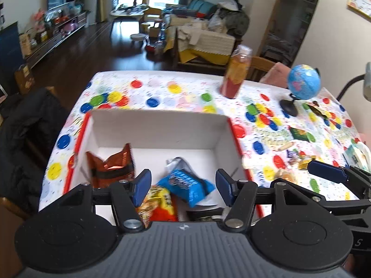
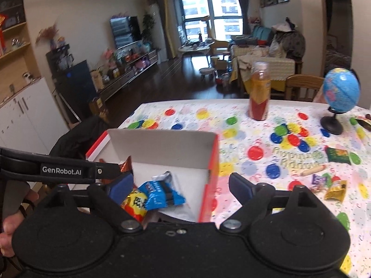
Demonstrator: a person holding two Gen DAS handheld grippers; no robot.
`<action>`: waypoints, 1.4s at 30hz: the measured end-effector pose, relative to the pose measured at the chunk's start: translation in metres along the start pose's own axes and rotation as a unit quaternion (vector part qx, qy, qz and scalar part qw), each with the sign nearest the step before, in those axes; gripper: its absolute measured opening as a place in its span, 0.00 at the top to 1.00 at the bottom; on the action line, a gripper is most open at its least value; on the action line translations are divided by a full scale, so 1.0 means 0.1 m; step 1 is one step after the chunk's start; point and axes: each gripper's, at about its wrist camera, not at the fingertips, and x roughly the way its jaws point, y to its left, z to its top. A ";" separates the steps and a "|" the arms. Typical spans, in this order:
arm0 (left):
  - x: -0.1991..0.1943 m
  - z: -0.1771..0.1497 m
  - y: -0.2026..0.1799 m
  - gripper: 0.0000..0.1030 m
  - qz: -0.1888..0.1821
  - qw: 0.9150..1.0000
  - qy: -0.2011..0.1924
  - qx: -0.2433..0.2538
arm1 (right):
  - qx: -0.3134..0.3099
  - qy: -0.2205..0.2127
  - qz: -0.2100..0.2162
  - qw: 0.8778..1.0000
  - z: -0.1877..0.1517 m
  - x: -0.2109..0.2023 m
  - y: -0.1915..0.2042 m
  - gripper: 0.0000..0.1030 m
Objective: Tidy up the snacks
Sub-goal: 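Lift both tools out of the box and move them back over the table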
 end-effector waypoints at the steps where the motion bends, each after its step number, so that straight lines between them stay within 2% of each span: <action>1: 0.00 0.01 -0.04 0.41 -0.004 1.000 -0.002 0.004 | 0.004 -0.003 -0.004 1.000 0.00 -0.03 -0.04 0.13; 4: 0.00 0.04 -0.19 0.41 -0.016 1.000 -0.009 0.017 | 0.018 -0.011 -0.014 1.000 0.00 -0.11 -0.17 0.12; 7: 0.02 0.08 -0.35 0.33 -0.029 0.999 -0.014 0.030 | 0.030 -0.018 -0.025 0.999 -0.01 -0.18 -0.32 0.12; 10: 0.05 0.10 -0.52 0.32 -0.039 0.998 -0.016 0.039 | 0.042 -0.022 -0.039 0.998 -0.03 -0.25 -0.49 0.11; 13: 0.11 0.11 -0.70 0.31 -0.048 0.998 -0.013 0.049 | 0.056 -0.025 -0.054 0.997 -0.07 -0.32 -0.68 0.11; 17: 0.20 0.11 -0.94 0.23 -0.062 0.996 -0.007 0.061 | 0.074 -0.028 -0.073 0.994 -0.11 -0.39 -0.93 0.09; 23: 0.37 0.09 -1.27 0.17 -0.081 0.995 0.008 0.065 | 0.089 -0.025 -0.087 0.992 -0.16 -0.47 -1.29 0.09; 27: 0.51 0.07 -1.47 0.16 -0.075 0.995 0.018 0.063 | 0.096 -0.022 -0.092 0.991 -0.19 -0.50 -1.54 0.08; 31: 0.66 0.05 -1.63 0.03 -0.070 0.996 0.025 0.054 | 0.106 -0.016 -0.101 0.989 -0.22 -0.50 -1.80 0.06; 36: 0.88 0.05 -1.82 0.03 -0.052 0.997 0.038 0.041 | 0.107 -0.006 -0.110 0.988 -0.26 -0.45 -2.10 0.05; 42: 1.14 0.01 -2.07 0.03 -0.040 0.996 0.060 0.047 | 0.100 0.009 -0.109 0.989 -0.28 -0.32 -2.42 0.05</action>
